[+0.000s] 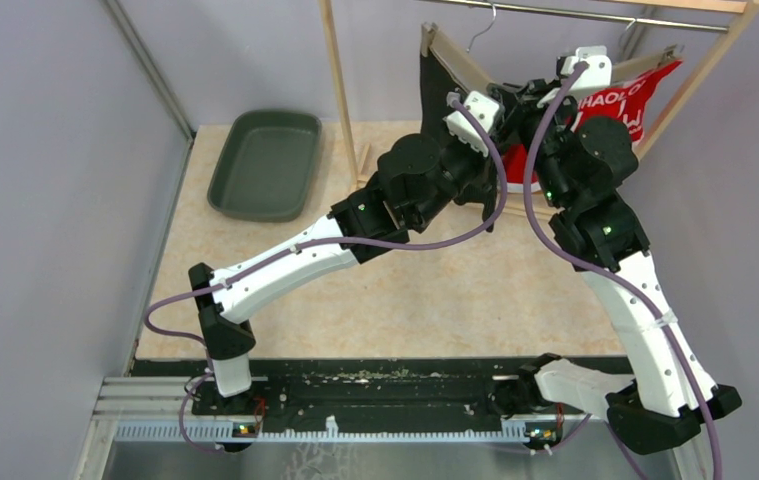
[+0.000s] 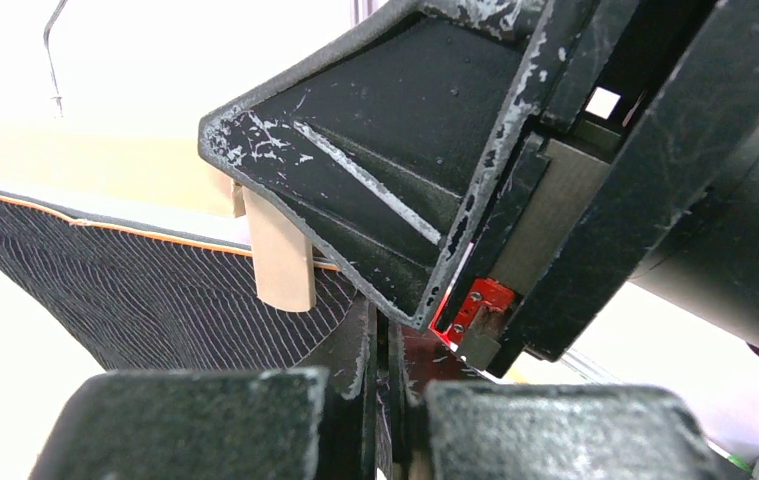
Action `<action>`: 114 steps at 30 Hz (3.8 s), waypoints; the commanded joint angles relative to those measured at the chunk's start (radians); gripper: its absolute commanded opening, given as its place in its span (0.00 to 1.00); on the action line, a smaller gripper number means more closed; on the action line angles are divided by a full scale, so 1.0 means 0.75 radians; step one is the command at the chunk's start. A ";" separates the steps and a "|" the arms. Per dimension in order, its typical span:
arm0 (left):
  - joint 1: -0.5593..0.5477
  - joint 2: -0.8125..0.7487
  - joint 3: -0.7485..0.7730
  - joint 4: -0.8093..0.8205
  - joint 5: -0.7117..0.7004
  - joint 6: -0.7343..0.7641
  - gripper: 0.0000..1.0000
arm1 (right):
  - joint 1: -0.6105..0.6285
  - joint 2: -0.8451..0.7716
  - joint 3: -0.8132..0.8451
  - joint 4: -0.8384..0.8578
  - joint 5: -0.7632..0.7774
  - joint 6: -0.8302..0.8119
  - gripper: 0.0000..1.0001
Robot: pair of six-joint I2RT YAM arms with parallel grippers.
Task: Clip the underwear to the hanger
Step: Clamp the underwear onto the hanger.
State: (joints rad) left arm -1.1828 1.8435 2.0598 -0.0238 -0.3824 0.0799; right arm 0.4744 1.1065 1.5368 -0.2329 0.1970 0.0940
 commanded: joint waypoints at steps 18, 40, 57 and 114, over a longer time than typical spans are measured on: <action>-0.047 -0.153 0.060 0.351 -0.032 -0.015 0.00 | 0.067 0.010 -0.241 -0.046 -0.126 -0.013 0.00; -0.047 -0.203 0.010 0.426 -0.033 0.015 0.00 | 0.067 0.049 -0.186 -0.116 -0.186 0.021 0.06; -0.046 -0.208 -0.005 0.441 -0.046 0.030 0.00 | 0.067 -0.003 -0.213 -0.076 -0.160 0.038 0.57; 0.239 -0.749 -1.087 0.454 -0.139 -0.258 0.86 | 0.062 -0.430 -0.328 -0.064 0.525 0.060 0.84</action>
State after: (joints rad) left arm -1.0084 1.3201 1.3003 0.3084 -0.4980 -0.0681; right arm 0.5224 0.8970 1.3411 -0.3080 0.4812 0.1276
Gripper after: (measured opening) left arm 0.852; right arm 0.836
